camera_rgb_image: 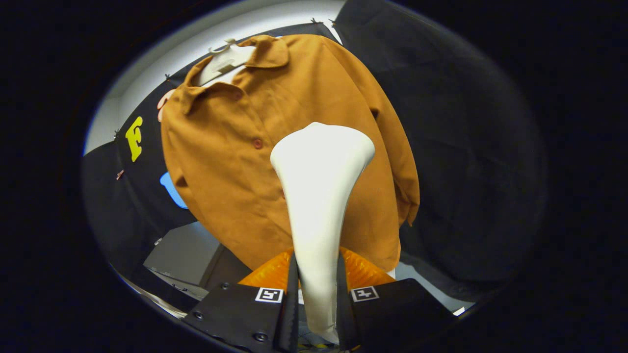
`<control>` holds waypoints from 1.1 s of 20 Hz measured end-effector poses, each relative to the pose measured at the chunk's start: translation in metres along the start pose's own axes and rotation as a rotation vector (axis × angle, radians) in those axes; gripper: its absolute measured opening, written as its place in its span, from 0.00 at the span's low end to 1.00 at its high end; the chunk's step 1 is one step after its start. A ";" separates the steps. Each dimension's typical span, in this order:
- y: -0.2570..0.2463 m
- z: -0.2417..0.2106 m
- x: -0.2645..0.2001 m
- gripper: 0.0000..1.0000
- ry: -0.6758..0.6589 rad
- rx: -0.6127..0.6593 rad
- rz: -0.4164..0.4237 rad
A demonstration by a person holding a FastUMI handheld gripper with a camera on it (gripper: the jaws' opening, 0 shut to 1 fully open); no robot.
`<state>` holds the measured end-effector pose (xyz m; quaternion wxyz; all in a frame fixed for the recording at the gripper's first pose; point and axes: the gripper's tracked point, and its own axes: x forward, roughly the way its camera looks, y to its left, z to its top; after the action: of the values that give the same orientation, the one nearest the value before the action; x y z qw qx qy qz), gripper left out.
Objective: Iron the clothes twice with a garment steamer, once on the left side and once on the right side.
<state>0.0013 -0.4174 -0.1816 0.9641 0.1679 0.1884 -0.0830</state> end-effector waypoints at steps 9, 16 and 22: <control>0.182 0.048 -0.045 0.35 -0.194 -0.216 0.196; 0.319 0.034 -0.066 0.35 -0.247 -0.277 0.340; 0.388 0.012 -0.069 0.35 -0.224 -0.235 0.335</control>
<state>0.0292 -0.0541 -0.0305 0.9922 0.0730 0.0584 0.0825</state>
